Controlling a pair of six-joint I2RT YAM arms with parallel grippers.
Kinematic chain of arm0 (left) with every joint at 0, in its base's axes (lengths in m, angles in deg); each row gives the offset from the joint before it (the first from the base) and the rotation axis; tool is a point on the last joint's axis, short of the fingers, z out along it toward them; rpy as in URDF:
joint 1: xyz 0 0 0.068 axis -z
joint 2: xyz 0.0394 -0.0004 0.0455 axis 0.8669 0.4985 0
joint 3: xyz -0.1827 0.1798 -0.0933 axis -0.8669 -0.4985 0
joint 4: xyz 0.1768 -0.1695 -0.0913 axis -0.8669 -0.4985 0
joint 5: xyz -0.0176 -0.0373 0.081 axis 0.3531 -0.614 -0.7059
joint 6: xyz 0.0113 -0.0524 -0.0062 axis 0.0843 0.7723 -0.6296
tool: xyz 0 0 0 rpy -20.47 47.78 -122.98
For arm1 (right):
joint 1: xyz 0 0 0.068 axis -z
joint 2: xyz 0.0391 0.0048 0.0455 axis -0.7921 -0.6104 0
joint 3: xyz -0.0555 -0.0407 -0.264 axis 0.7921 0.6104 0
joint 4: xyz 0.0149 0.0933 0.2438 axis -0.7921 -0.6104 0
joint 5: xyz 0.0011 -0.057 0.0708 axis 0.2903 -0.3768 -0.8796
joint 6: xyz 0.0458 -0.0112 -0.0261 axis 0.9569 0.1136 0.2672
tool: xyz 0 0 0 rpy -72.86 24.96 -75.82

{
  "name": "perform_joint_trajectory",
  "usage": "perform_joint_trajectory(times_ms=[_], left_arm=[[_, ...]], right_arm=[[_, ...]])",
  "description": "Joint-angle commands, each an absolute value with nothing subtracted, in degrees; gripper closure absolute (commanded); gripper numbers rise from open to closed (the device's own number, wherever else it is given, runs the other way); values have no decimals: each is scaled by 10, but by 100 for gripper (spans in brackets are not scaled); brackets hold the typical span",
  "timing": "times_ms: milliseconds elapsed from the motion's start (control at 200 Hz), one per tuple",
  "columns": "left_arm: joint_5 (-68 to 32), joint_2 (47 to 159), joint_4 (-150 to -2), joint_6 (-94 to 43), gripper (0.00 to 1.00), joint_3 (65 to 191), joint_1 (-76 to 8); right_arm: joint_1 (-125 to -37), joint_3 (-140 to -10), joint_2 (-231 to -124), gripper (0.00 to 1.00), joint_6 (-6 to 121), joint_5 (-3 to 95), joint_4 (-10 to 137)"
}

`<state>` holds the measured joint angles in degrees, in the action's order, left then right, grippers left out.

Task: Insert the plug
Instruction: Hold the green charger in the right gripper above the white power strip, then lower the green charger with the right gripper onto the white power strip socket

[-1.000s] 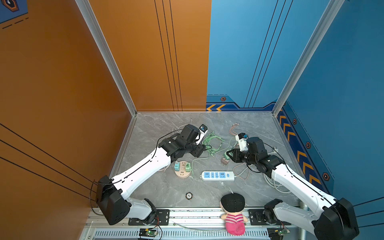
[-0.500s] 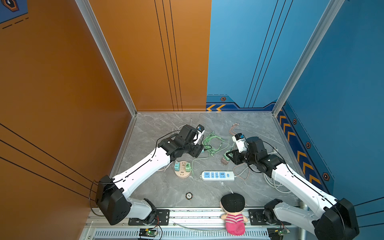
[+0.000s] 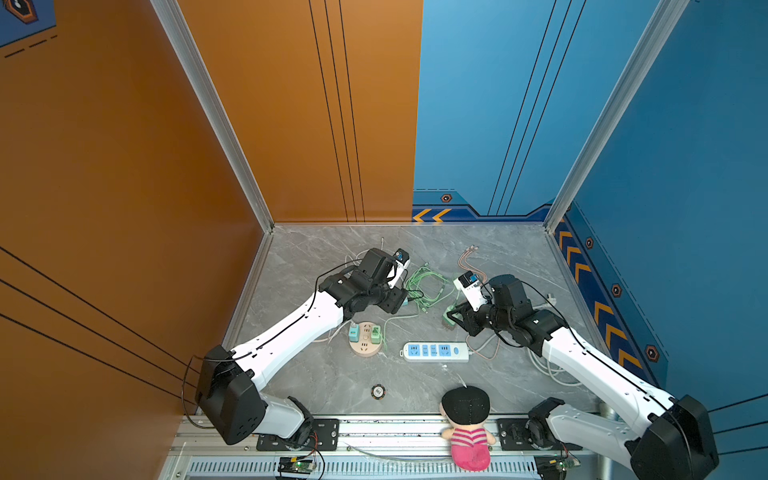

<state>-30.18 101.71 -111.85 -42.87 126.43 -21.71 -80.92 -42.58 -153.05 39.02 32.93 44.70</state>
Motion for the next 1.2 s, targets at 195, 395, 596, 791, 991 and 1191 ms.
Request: perform_joint_trajectory(times_ms=[195,395,596,791,991,1191], left_arm=[[-291,1005,-1115,-428,28,1268,-224],[-291,1003,-1115,-428,28,1267,-223],[-294,1000,-1114,-427,28,1261,-224],[-298,992,-1115,-426,28,1251,-226],[-300,986,-1114,-426,28,1245,-230],[-298,978,-1115,-426,28,1237,-239]], right_arm=[[-828,-406,-1503,100,331,288,471],[-854,-426,-1544,100,375,322,473],[-894,-410,-1561,100,366,326,524],[-902,-431,-1592,100,352,292,521],[-916,-462,-1648,100,262,257,495],[-908,-514,-1719,100,168,175,461]])
